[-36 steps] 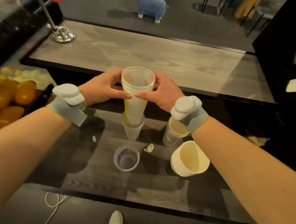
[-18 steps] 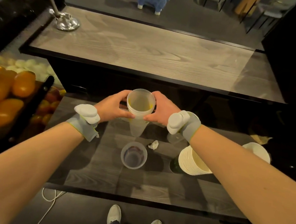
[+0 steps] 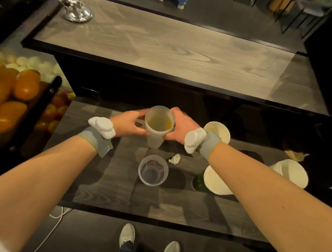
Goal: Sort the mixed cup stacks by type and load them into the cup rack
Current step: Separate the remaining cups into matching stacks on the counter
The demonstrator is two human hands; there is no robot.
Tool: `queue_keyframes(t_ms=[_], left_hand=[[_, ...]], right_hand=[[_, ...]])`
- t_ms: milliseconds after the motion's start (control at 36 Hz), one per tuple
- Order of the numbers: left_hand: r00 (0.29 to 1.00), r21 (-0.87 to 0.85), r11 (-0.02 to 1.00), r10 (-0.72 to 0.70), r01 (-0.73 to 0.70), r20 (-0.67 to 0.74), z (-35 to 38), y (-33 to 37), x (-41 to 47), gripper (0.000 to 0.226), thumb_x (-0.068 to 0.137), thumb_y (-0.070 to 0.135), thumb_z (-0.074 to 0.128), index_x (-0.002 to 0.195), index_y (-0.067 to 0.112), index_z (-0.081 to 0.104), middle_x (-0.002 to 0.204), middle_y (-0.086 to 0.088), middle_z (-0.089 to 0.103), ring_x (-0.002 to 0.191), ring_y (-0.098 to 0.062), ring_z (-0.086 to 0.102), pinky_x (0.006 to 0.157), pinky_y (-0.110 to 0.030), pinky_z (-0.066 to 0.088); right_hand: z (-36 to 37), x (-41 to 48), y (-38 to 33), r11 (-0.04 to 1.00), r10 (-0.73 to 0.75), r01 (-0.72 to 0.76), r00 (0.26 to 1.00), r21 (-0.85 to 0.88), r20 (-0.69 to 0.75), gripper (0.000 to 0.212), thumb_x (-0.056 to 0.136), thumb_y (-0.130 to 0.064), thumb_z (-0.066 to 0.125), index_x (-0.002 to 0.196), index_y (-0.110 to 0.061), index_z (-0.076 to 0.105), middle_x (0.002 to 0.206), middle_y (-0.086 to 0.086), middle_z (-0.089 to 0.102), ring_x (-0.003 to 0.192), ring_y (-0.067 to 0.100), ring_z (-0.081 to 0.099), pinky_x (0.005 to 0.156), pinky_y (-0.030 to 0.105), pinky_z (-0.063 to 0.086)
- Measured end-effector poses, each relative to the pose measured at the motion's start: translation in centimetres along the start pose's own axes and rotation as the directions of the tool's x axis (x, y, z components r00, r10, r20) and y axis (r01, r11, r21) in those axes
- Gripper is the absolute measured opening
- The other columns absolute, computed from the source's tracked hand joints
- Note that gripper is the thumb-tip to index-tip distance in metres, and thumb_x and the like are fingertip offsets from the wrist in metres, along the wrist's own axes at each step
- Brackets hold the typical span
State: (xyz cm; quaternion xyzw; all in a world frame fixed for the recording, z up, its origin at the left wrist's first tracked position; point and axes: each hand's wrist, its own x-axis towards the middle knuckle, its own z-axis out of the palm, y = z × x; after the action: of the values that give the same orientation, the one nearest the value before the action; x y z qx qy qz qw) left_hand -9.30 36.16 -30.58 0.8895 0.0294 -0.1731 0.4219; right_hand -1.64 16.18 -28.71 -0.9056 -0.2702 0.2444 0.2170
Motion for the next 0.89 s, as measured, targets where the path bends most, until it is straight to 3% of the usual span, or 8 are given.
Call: queue_keyframes(t_ms=[194, 333, 500, 639, 722, 889], left_hand=[[0.998, -0.003, 1.000, 0.025, -0.025, -0.058, -2.6, 2.8, -1.1, 0.084, 0.079, 0.032, 0.079, 0.149, 0.026, 0.035, 0.150, 0.003, 0.044, 0.136, -0.016, 0.044, 0.111, -0.041, 0.042], [0.985, 0.022, 0.990, 0.141, -0.140, -0.100, -4.3, 7.9, -1.0, 0.065, 0.083, 0.034, 0.075, 0.141, 0.025, 0.046, 0.140, 0.007, 0.051, 0.129, -0.008, 0.047, 0.109, -0.034, 0.043], [0.958, -0.002, 0.958, 0.286, -0.286, -0.011, -1.4, 15.6, 1.2, 0.048, 0.085, 0.033, 0.073, 0.129, 0.027, 0.055, 0.125, 0.012, 0.060, 0.118, -0.001, 0.055, 0.103, -0.028, 0.048], [0.915, 0.074, 0.921, 0.368, -0.384, 0.164, 4.7, 22.2, 4.6, 0.041, 0.087, 0.037, 0.072, 0.124, 0.026, 0.058, 0.119, 0.010, 0.062, 0.111, -0.004, 0.059, 0.102, -0.031, 0.050], [0.894, 0.156, 0.898, 0.365, -0.412, 0.261, 8.3, 25.7, 6.3, 0.044, 0.087, 0.039, 0.072, 0.126, 0.026, 0.056, 0.122, 0.010, 0.060, 0.113, -0.006, 0.058, 0.103, -0.031, 0.049], [0.867, 0.278, 0.856, 0.317, -0.437, 0.385, 14.3, 30.0, 9.5, 0.057, 0.085, 0.040, 0.073, 0.134, 0.022, 0.050, 0.130, 0.004, 0.059, 0.118, -0.012, 0.057, 0.103, -0.032, 0.048]], right_hand=[[-3.1, -1.5, -0.3, 0.997, 0.062, -0.065, 0.996, -0.046, -0.062, 0.088, 0.075, -0.030, 0.083, 0.147, -0.016, 0.035, 0.143, 0.009, 0.045, 0.114, 0.024, 0.060, 0.089, 0.037, 0.056], [-8.4, -5.3, 0.3, 0.999, 0.043, -0.040, 0.988, 0.025, -0.150, 0.070, 0.081, -0.034, 0.078, 0.140, -0.020, 0.043, 0.138, 0.001, 0.051, 0.116, 0.015, 0.057, 0.085, 0.024, 0.049], [-14.0, -11.9, 5.2, 0.985, 0.153, -0.123, 0.947, 0.122, -0.283, 0.054, 0.082, -0.037, 0.077, 0.128, -0.023, 0.053, 0.122, -0.005, 0.058, 0.108, 0.009, 0.059, 0.087, 0.026, 0.049], [-16.6, -18.3, 11.6, 0.950, 0.300, -0.241, 0.881, 0.199, -0.367, 0.051, 0.081, -0.033, 0.078, 0.126, -0.022, 0.056, 0.119, -0.006, 0.061, 0.107, 0.009, 0.060, 0.084, 0.021, 0.046], [-16.8, -20.9, 15.2, 0.916, 0.393, -0.322, 0.835, 0.238, -0.386, 0.056, 0.080, -0.033, 0.079, 0.129, -0.023, 0.055, 0.123, -0.005, 0.060, 0.110, 0.007, 0.058, 0.083, 0.018, 0.044], [-14.8, -24.3, 20.9, 0.848, 0.526, -0.445, 0.777, 0.289, -0.346, 0.084, 0.076, -0.038, 0.081, 0.147, -0.023, 0.039, 0.146, 0.002, 0.045, 0.132, 0.016, 0.047, 0.105, 0.032, 0.043]])
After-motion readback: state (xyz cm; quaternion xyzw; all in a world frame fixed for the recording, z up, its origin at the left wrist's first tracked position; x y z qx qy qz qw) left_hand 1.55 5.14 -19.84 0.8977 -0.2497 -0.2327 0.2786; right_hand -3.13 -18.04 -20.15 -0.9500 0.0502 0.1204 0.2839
